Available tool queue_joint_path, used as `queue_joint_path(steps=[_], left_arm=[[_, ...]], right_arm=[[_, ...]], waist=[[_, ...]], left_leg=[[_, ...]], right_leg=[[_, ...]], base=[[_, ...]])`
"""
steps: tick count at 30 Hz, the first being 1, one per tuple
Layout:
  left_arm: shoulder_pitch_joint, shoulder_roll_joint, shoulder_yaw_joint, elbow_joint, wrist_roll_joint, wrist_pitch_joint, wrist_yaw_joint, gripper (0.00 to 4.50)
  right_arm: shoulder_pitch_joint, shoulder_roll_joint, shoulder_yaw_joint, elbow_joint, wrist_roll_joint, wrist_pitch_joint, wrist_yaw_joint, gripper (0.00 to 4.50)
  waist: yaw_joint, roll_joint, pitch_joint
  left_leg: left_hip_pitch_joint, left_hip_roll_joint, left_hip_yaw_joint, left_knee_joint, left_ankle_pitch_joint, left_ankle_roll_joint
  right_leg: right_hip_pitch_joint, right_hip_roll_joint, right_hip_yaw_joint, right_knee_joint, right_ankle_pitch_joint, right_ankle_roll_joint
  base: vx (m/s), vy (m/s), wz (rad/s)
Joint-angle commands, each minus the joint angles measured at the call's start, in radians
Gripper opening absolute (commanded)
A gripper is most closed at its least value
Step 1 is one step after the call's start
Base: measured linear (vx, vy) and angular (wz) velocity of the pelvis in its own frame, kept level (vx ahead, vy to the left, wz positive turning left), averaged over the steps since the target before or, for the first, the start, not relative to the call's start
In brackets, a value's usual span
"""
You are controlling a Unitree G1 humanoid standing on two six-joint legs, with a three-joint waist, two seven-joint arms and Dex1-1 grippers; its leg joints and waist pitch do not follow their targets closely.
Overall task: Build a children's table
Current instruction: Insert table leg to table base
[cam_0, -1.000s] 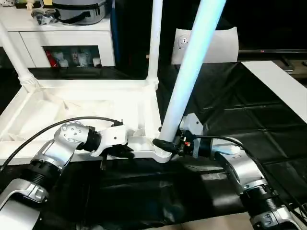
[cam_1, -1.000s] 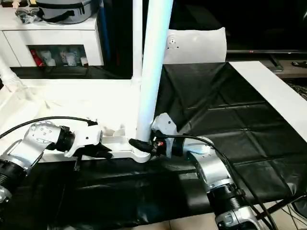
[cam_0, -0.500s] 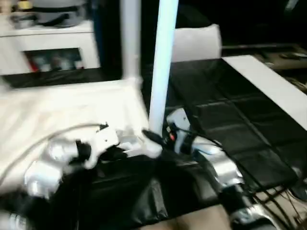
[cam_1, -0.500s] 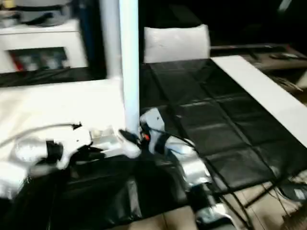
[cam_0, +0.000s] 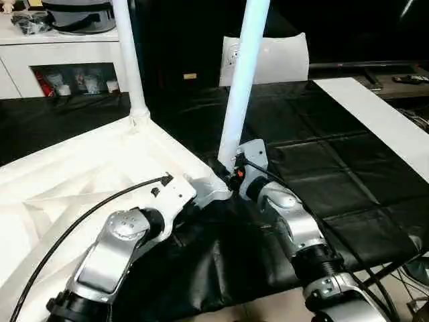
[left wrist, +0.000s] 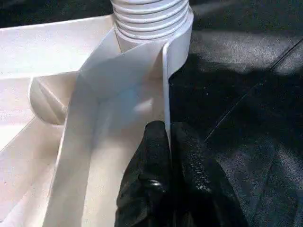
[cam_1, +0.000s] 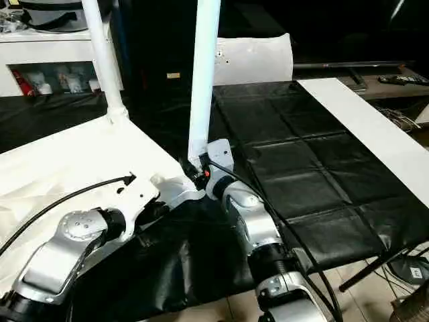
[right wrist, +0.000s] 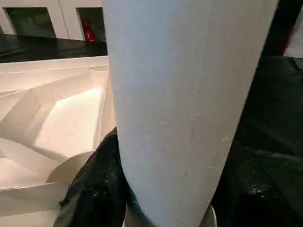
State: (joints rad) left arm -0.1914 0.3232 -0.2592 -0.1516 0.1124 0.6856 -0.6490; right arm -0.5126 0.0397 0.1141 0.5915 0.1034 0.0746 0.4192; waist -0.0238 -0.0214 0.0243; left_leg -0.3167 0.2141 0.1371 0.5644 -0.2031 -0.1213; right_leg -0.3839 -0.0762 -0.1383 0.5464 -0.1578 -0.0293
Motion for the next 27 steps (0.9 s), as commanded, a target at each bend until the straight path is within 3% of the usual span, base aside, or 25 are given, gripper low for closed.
queue_joint_path(steps=[1,3,5,10,13,16,17,20,21,22,23,27], left_arm=[[-0.022,-0.006,-0.024,-0.009,0.005,0.001,0.008,0.00],[-0.027,0.005,-0.024,-0.001,-0.001,0.002,0.012,0.00],[-0.033,0.014,-0.017,0.014,-0.006,-0.006,0.010,0.00],[-0.057,0.033,0.016,0.075,-0.008,-0.048,0.008,0.00],[-0.078,0.053,0.032,0.125,-0.017,-0.081,-0.005,0.00],[-0.091,0.076,0.039,0.164,-0.024,-0.111,-0.024,0.00],[-0.097,0.084,0.038,0.180,-0.026,-0.125,-0.033,0.00],[-0.107,0.099,0.035,0.204,-0.037,-0.148,-0.055,0.00],[-0.111,0.108,0.031,0.218,-0.040,-0.169,-0.070,0.00],[-0.118,0.127,0.020,0.240,-0.046,-0.202,-0.108,0.00],[-0.124,0.146,0.005,0.260,-0.048,-0.243,-0.143,0.00],[-0.143,0.220,-0.049,0.327,-0.064,-0.401,-0.309,0.00]], right_arm=[[0.025,0.028,0.025,0.072,-0.002,0.049,0.024,2.24],[0.017,0.028,0.022,0.085,-0.004,0.045,0.028,2.45],[0.011,0.027,0.024,0.093,-0.010,0.041,0.026,2.64],[0.023,0.012,0.038,0.075,-0.010,0.046,0.065,3.10],[0.057,-0.014,0.042,0.033,-0.005,0.051,0.092,3.37],[0.105,-0.043,0.046,-0.033,0.011,0.054,0.136,3.60],[0.126,-0.057,0.047,-0.064,0.019,0.053,0.161,3.60],[0.159,-0.082,0.047,-0.111,0.032,0.057,0.192,3.95],[0.174,-0.096,0.048,-0.135,0.038,0.064,0.208,4.00],[0.200,-0.122,0.048,-0.177,0.049,0.081,0.236,4.00],[0.220,-0.141,0.047,-0.209,0.058,0.093,0.258,4.11],[0.268,-0.210,0.032,-0.305,0.076,0.103,0.311,4.43]], waist=[[-0.006,0.019,-0.019],[-0.009,0.023,-0.019],[-0.006,0.021,-0.020],[-0.001,0.021,-0.019],[0.004,0.022,-0.018],[0.003,0.022,-0.015],[0.002,0.034,-0.012],[-0.004,0.031,-0.011],[-0.006,0.030,-0.014],[-0.005,0.036,-0.012],[0.002,0.035,-0.017],[0.008,0.034,-0.010]], left_leg=[[-0.002,-0.002,-0.005,-0.064,-0.504,0.039],[-0.017,0.005,-0.012,-0.073,-0.500,0.039],[-0.008,0.001,-0.008,-0.067,-0.491,0.039],[-0.015,0.005,-0.008,-0.071,-0.473,0.036],[-0.012,0.001,-0.004,-0.068,-0.455,0.040],[-0.019,0.002,-0.006,-0.070,-0.454,0.040],[-0.016,0.000,-0.009,-0.070,-0.474,0.039],[-0.014,-0.003,-0.010,-0.065,-0.490,0.040],[-0.017,-0.001,-0.012,-0.065,-0.481,0.039],[-0.022,0.000,-0.016,-0.067,-0.477,0.041],[-0.019,0.001,-0.014,-0.067,-0.449,0.052],[-0.025,0.007,-0.010,-0.075,-0.410,0.060]], right_leg=[[0.017,-0.057,0.016,-0.118,-0.685,0.031],[0.030,-0.061,0.014,-0.108,-0.633,0.011],[0.020,-0.064,0.018,-0.113,-0.639,-0.001],[0.024,-0.065,0.023,-0.105,-0.607,-0.021],[0.021,-0.066,0.024,-0.110,-0.623,-0.017],[0.027,-0.066,0.019,-0.112,-0.644,-0.001],[0.025,-0.065,0.014,-0.119,-0.664,0.014],[0.025,-0.063,0.004,-0.129,-0.686,0.025],[0.030,-0.068,0.004,-0.125,-0.673,0.018],[0.034,-0.068,0.002,-0.125,-0.668,0.018],[0.038,-0.071,0.011,-0.120,-0.624,0.007],[0.037,-0.070,0.021,-0.109,-0.576,-0.031]], base=[[0.000,0.000,0.00],[0.000,0.000,0.00],[0.000,0.000,0.00],[0.000,0.000,0.00],[0.000,0.000,0.00],[0.000,0.000,0.00],[0.000,0.000,0.00],[0.000,0.000,0.00],[0.000,0.000,0.00],[0.000,0.000,0.00],[0.000,0.000,0.00],[0.000,0.000,0.00]])
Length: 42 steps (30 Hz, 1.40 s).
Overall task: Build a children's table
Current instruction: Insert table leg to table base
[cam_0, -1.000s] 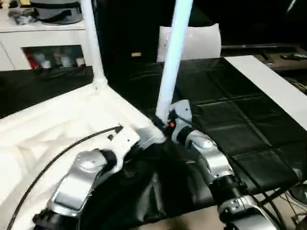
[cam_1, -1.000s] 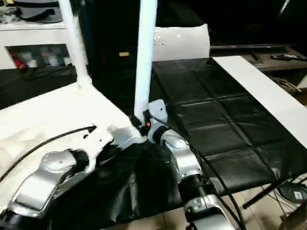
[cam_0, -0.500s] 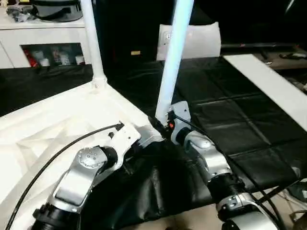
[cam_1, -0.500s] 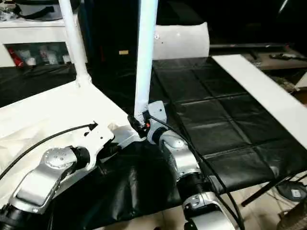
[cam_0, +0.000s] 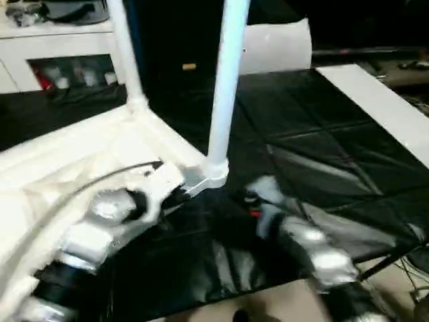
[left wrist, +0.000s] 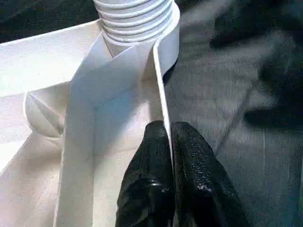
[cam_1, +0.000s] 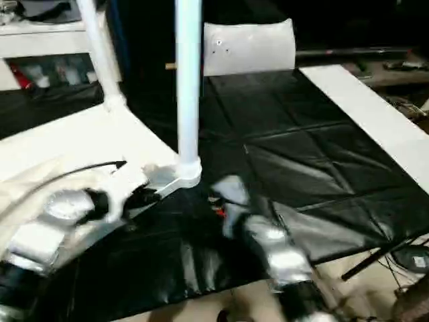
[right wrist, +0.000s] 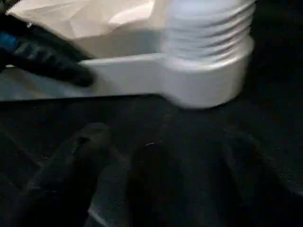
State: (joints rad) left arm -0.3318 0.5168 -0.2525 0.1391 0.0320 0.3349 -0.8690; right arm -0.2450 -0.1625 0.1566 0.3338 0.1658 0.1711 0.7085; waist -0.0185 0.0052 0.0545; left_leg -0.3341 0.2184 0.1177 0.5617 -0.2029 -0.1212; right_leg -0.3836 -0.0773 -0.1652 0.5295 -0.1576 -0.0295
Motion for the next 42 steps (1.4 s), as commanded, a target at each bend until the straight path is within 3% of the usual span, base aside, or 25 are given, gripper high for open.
queue_joint_path(steps=[1,3,5,7,9,10,12,14,15,16,19,20,25,31,35,40,41,42], left_arm=[[-0.008,0.040,-0.065,0.049,0.016,-0.083,-0.118,0.00],[-0.014,0.052,-0.066,0.064,0.004,-0.118,-0.162,0.00],[-0.024,0.052,-0.056,0.083,-0.014,-0.136,-0.190,0.00],[-0.038,0.058,-0.051,0.098,-0.023,-0.130,-0.203,0.00],[-0.045,0.065,-0.052,0.104,-0.026,-0.106,-0.207,0.00],[-0.049,0.065,-0.046,0.104,-0.032,-0.073,-0.204,0.00],[-0.053,0.060,-0.036,0.112,-0.039,-0.054,-0.191,0.00],[-0.066,0.046,-0.018,0.145,-0.042,-0.064,-0.170,0.55],[-0.068,0.044,-0.017,0.152,-0.040,-0.071,-0.169,0.55],[-0.068,0.044,-0.017,0.152,-0.040,-0.071,-0.169,0.55],[-0.082,0.025,-0.013,0.197,-0.030,-0.116,-0.156,0.90],[-0.088,0.014,-0.009,0.215,-0.031,-0.131,-0.141,0.90],[-0.101,-0.008,-0.011,0.242,-0.046,-0.122,-0.124,0.90],[-0.111,-0.034,0.003,0.279,-0.055,-0.143,-0.121,0.90],[-0.126,-0.037,-0.009,0.321,-0.033,-0.149,-0.111,0.64],[-0.149,-0.028,-0.030,0.356,-0.006,-0.156,-0.116,0.12],[-0.153,-0.028,-0.030,0.360,-0.007,-0.161,-0.119,0.07],[-0.153,-0.028,-0.030,0.360,-0.007,-0.161,-0.119,0.07]], right_arm=[[0.008,-0.019,-0.015,-0.066,0.020,0.012,0.031,4.47],[0.016,-0.037,-0.022,-0.090,0.028,0.017,0.045,4.47],[0.023,-0.054,-0.028,-0.114,0.036,0.027,0.058,4.47],[0.034,-0.077,-0.023,-0.140,0.036,0.036,0.077,4.47],[0.042,-0.090,-0.018,-0.158,0.037,0.043,0.090,4.47],[0.048,-0.097,-0.015,-0.169,0.038,0.047,0.096,4.47],[0.057,-0.106,-0.007,-0.185,0.043,0.055,0.107,4.47],[0.070,-0.118,0.006,-0.209,0.042,0.064,0.118,4.50],[0.072,-0.119,0.008,-0.212,0.041,0.065,0.119,4.50],[0.072,-0.119,0.008,-0.212,0.041,0.065,0.119,4.50],[0.077,-0.121,0.015,-0.227,0.041,0.074,0.117,4.50],[0.077,-0.121,0.018,-0.230,0.040,0.076,0.116,4.50],[0.082,-0.124,0.022,-0.246,0.039,0.084,0.111,4.50],[0.090,-0.129,0.023,-0.256,0.038,0.087,0.106,4.50],[0.089,-0.131,0.021,-0.256,0.038,0.088,0.103,4.50],[0.086,-0.133,0.021,-0.259,0.036,0.093,0.098,4.50],[0.084,-0.135,0.019,-0.260,0.035,0.093,0.097,4.50],[0.084,-0.135,0.019,-0.260,0.035,0.093,0.097,4.50]], waist=[[0.004,0.008,-0.041],[0.012,0.008,-0.043],[0.026,0.006,-0.051],[0.040,0.007,-0.058],[0.046,0.005,-0.063],[0.054,-0.001,-0.071],[0.062,-0.004,-0.071],[0.065,-0.005,-0.070],[0.066,-0.005,-0.068],[0.066,-0.005,-0.062],[0.067,-0.005,-0.056],[0.068,-0.006,-0.055],[0.070,-0.004,-0.056],[0.076,-0.004,-0.060],[0.079,-0.006,-0.061],[0.077,-0.009,-0.058],[0.076,-0.004,-0.057],[0.075,-0.008,-0.057]], left_leg=[[-0.008,0.002,0.009,-0.072,-0.408,0.058],[-0.001,0.002,0.013,-0.070,-0.385,0.059],[-0.010,0.010,0.017,-0.073,-0.300,0.060],[-0.002,0.017,0.027,-0.069,-0.237,0.058],[-0.004,0.017,0.031,-0.065,-0.174,0.062],[-0.013,0.011,0.037,-0.055,-0.061,0.078],[-0.016,0.005,0.043,-0.045,0.002,0.096],[-0.016,0.003,0.045,-0.045,-0.018,0.106],[-0.016,0.003,0.046,-0.046,-0.032,0.105],[-0.014,0.004,0.048,-0.050,-0.097,0.087],[-0.011,0.003,0.047,-0.054,-0.159,0.064],[-0.006,0.003,0.047,-0.053,-0.181,0.059],[-0.006,0.005,0.044,-0.056,-0.203,0.052],[-0.008,0.004,0.045,-0.053,-0.180,0.057],[-0.010,0.004,0.045,-0.053,-0.177,0.057],[-0.009,0.000,0.044,-0.053,-0.204,0.054],[-0.008,-0.001,0.044,-0.053,-0.211,0.053],[-0.008,-0.002,0.044,-0.052,-0.216,0.054]], right_leg=[[0.038,-0.069,0.048,-0.091,-0.579,-0.029],[0.033,-0.071,0.055,-0.089,-0.571,-0.038],[0.040,-0.069,0.071,-0.065,-0.463,-0.082],[0.035,-0.065,0.087,-0.040,-0.327,-0.143],[0.040,-0.062,0.093,-0.024,-0.236,-0.171],[0.049,-0.059,0.104,0.005,-0.091,-0.205],[0.050,-0.057,0.110,0.018,-0.004,-0.226],[0.054,-0.060,0.110,0.014,-0.038,-0.227],[0.054,-0.059,0.109,0.010,-0.067,-0.219],[0.050,-0.060,0.108,-0.004,-0.190,-0.185],[0.046,-0.060,0.106,-0.021,-0.346,-0.129],[0.039,-0.059,0.106,-0.030,-0.398,-0.106],[0.037,-0.059,0.104,-0.033,-0.431,-0.090],[0.038,-0.057,0.106,-0.027,-0.381,-0.104],[0.041,-0.057,0.106,-0.026,-0.380,-0.102],[0.037,-0.058,0.102,-0.038,-0.465,-0.066],[0.036,-0.058,0.102,-0.040,-0.480,-0.061],[0.036,-0.057,0.101,-0.043,-0.491,-0.054]], base=[[0.000,0.000,0.00],[0.000,0.000,0.00],[0.027,-0.001,0.02],[0.061,0.000,0.07],[0.083,0.001,0.08],[0.081,0.001,0.01],[0.062,-0.003,-0.03],[0.000,0.000,0.00],[0.000,0.000,0.00],[0.000,0.000,0.00],[0.000,0.000,0.00],[0.000,0.000,0.00],[0.000,0.000,0.00],[0.000,0.000,0.00],[0.000,0.000,0.00],[0.000,0.000,0.00],[0.000,0.000,0.00],[0.000,0.000,0.00]])
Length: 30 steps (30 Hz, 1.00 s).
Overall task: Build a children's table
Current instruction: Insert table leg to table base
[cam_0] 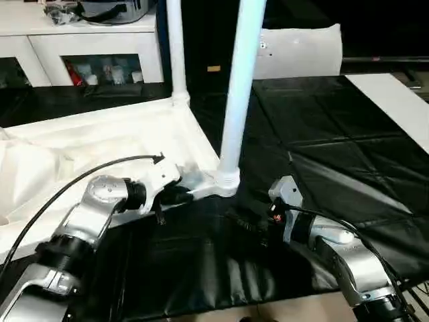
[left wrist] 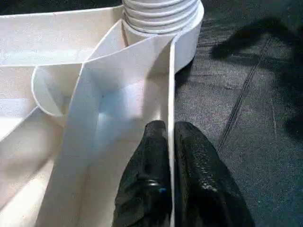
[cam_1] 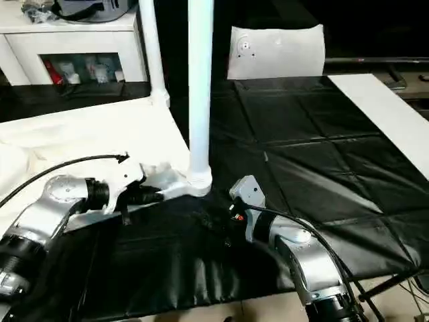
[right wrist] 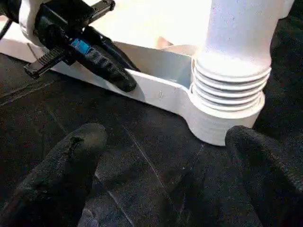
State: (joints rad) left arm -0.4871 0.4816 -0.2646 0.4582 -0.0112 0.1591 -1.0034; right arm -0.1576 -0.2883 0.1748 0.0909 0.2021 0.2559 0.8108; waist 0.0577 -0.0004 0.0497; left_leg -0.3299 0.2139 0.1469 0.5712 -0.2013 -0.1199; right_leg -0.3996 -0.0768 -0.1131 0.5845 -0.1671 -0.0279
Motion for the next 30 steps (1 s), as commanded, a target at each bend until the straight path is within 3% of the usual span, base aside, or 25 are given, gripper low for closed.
queue_joint_path(steps=[1,5,10,11,14,15,23,28,29,30], left_arm=[[-0.001,0.006,-0.018,0.045,0.038,0.004,0.014,0.03],[0.000,0.015,-0.050,0.056,0.040,-0.116,-0.068,0.03],[0.018,0.023,-0.072,0.019,-0.006,-0.145,-0.191,0.03],[0.021,0.029,-0.084,0.013,-0.010,-0.155,-0.226,0.03],[0.020,0.035,-0.094,0.013,-0.010,-0.169,-0.250,0.03],[0.018,0.041,-0.103,0.015,-0.007,-0.182,-0.270,0.03],[0.012,0.070,-0.122,0.005,-0.006,-0.240,-0.374,0.03],[0.016,0.083,-0.133,-0.019,-0.010,-0.253,-0.412,0.03],[0.016,0.085,-0.136,-0.024,-0.012,-0.256,-0.420,0.03],[0.017,0.085,-0.136,-0.024,-0.012,-0.256,-0.420,0.03]], right_arm=[[-0.005,-0.011,-0.001,-0.019,-0.001,0.009,-0.007,4.50],[-0.016,-0.031,-0.020,-0.022,0.002,0.004,-0.004,4.50],[-0.045,-0.080,-0.028,-0.009,0.014,-0.012,0.064,4.50],[-0.057,-0.099,-0.030,-0.001,0.022,-0.017,0.097,4.50],[-0.070,-0.118,-0.031,0.007,0.030,-0.021,0.130,4.50],[-0.084,-0.136,-0.029,0.015,0.040,-0.023,0.165,4.50],[-0.138,-0.214,0.014,0.044,0.050,-0.041,0.328,4.50],[-0.158,-0.224,0.037,0.063,0.036,-0.059,0.362,4.50],[-0.162,-0.224,0.043,0.070,0.032,-0.066,0.369,4.50],[-0.162,-0.224,0.043,0.070,0.032,-0.066,0.370,4.50]], waist=[[-0.001,-0.002,-0.052],[-0.001,-0.003,-0.056],[0.001,-0.004,-0.066],[0.000,-0.012,-0.068],[0.007,-0.006,-0.067],[0.009,-0.013,-0.067],[0.029,-0.013,-0.060],[0.029,-0.014,-0.060],[0.028,-0.019,-0.061],[0.028,-0.016,-0.061]], left_leg=[[-0.012,0.003,0.014,-0.062,-0.220,0.052],[-0.015,0.005,0.010,-0.064,-0.203,0.058],[-0.016,0.009,0.015,-0.058,-0.126,0.072],[-0.021,0.009,0.015,-0.055,-0.102,0.080],[-0.017,0.009,0.019,-0.052,-0.075,0.098],[-0.017,0.009,0.020,-0.052,-0.080,0.101],[-0.010,0.011,0.021,-0.054,-0.138,0.077],[-0.012,0.012,0.019,-0.055,-0.152,0.068],[-0.013,0.012,0.018,-0.055,-0.154,0.067],[-0.012,0.013,0.019,-0.055,-0.153,0.066]], right_leg=[[0.052,-0.058,0.048,-0.099,-0.486,-0.055],[0.054,-0.059,0.050,-0.094,-0.447,-0.059],[0.058,-0.058,0.061,-0.066,-0.268,-0.132],[0.064,-0.057,0.061,-0.057,-0.221,-0.151],[0.061,-0.057,0.064,-0.052,-0.171,-0.177],[0.063,-0.057,0.063,-0.052,-0.177,-0.178],[0.056,-0.059,0.066,-0.063,-0.313,-0.140],[0.056,-0.059,0.067,-0.062,-0.334,-0.133],[0.056,-0.060,0.066,-0.060,-0.335,-0.137],[0.055,-0.060,0.067,-0.061,-0.334,-0.138]], base=[[0.000,0.000,0.00],[0.000,0.000,0.00],[0.000,0.000,0.00],[0.000,0.000,0.00],[0.000,0.000,0.00],[0.000,0.000,0.00],[0.000,0.000,0.00],[0.000,0.000,0.00],[0.000,0.000,0.00],[0.000,0.000,0.00]])
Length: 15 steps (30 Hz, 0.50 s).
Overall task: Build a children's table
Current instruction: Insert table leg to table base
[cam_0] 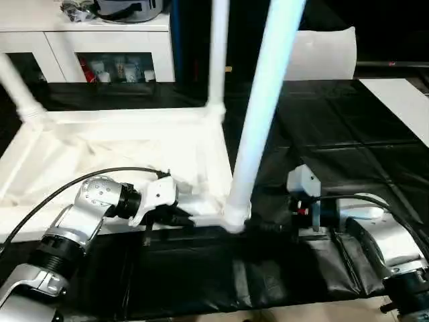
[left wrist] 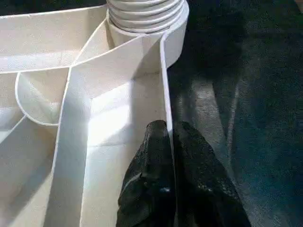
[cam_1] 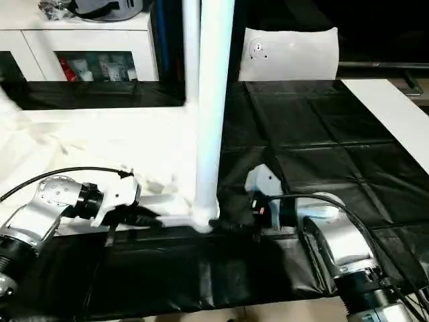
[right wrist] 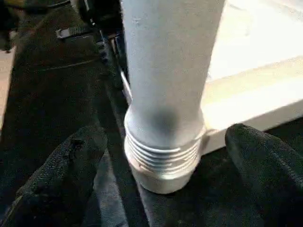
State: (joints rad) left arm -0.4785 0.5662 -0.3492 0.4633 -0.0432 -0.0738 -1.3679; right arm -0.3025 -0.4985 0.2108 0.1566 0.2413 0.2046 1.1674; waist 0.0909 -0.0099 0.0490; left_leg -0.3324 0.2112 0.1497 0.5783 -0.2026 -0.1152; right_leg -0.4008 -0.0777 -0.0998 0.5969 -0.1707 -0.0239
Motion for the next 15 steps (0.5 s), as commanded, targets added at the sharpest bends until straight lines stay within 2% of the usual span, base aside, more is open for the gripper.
queue_joint_path(steps=[1,5,6,7,8,10,11,15], left_arm=[[0.008,0.004,-0.054,-0.034,0.022,-0.026,-0.060,0.03],[0.005,0.003,-0.059,-0.028,0.032,-0.039,-0.066,0.03],[0.005,0.003,-0.060,-0.027,0.035,-0.041,-0.067,0.01],[0.005,0.003,-0.060,-0.027,0.036,-0.043,-0.067,0.01],[0.005,0.003,-0.061,-0.028,0.037,-0.043,-0.067,0.00],[0.004,0.004,-0.062,-0.029,0.036,-0.043,-0.067,0.00],[0.004,0.004,-0.062,-0.032,0.036,-0.042,-0.067,0.00],[0.001,0.007,-0.059,-0.031,0.040,-0.042,-0.065,0.00]], right_arm=[[-0.025,-0.012,0.018,0.015,-0.010,-0.026,0.034,4.50],[-0.053,0.019,0.041,0.046,-0.021,-0.025,0.043,4.50],[-0.060,0.027,0.044,0.056,-0.025,-0.026,0.038,4.32],[-0.063,0.032,0.046,0.063,-0.027,-0.026,0.035,4.32],[-0.070,0.040,0.050,0.079,-0.029,-0.031,0.032,4.21],[-0.074,0.043,0.052,0.087,-0.030,-0.033,0.032,4.03],[-0.078,0.046,0.053,0.095,-0.029,-0.036,0.035,3.95],[-0.090,0.056,0.059,0.112,-0.023,-0.034,0.052,3.67]], waist=[[-0.006,-0.007,-0.060],[-0.007,-0.008,-0.063],[-0.006,-0.010,-0.064],[-0.005,-0.009,-0.064],[-0.006,-0.014,-0.064],[-0.005,-0.011,-0.065],[-0.005,-0.017,-0.065],[-0.006,-0.017,-0.065]], left_leg=[[-0.009,0.016,0.016,-0.062,-0.152,0.060],[-0.012,0.016,0.016,-0.062,-0.141,0.060],[-0.011,0.017,0.015,-0.062,-0.140,0.058],[-0.010,0.017,0.016,-0.061,-0.140,0.056],[-0.010,0.017,0.016,-0.062,-0.141,0.056],[-0.009,0.018,0.016,-0.062,-0.141,0.052],[-0.010,0.017,0.017,-0.062,-0.142,0.052],[-0.011,0.017,0.017,-0.062,-0.144,0.051]], right_leg=[[0.056,-0.058,0.054,-0.072,-0.326,-0.145],[0.059,-0.057,0.054,-0.066,-0.272,-0.163],[0.058,-0.058,0.054,-0.064,-0.265,-0.168],[0.058,-0.058,0.054,-0.064,-0.263,-0.168],[0.058,-0.058,0.055,-0.064,-0.261,-0.168],[0.058,-0.058,0.055,-0.063,-0.254,-0.171],[0.059,-0.058,0.055,-0.063,-0.260,-0.168],[0.059,-0.058,0.055,-0.065,-0.283,-0.156]], base=[[0.000,0.000,0.00],[0.000,0.000,0.00],[0.000,0.000,0.00],[0.000,0.000,0.00],[0.000,0.000,0.00],[0.000,0.000,0.00],[0.000,0.000,0.00],[0.000,0.000,0.00]])
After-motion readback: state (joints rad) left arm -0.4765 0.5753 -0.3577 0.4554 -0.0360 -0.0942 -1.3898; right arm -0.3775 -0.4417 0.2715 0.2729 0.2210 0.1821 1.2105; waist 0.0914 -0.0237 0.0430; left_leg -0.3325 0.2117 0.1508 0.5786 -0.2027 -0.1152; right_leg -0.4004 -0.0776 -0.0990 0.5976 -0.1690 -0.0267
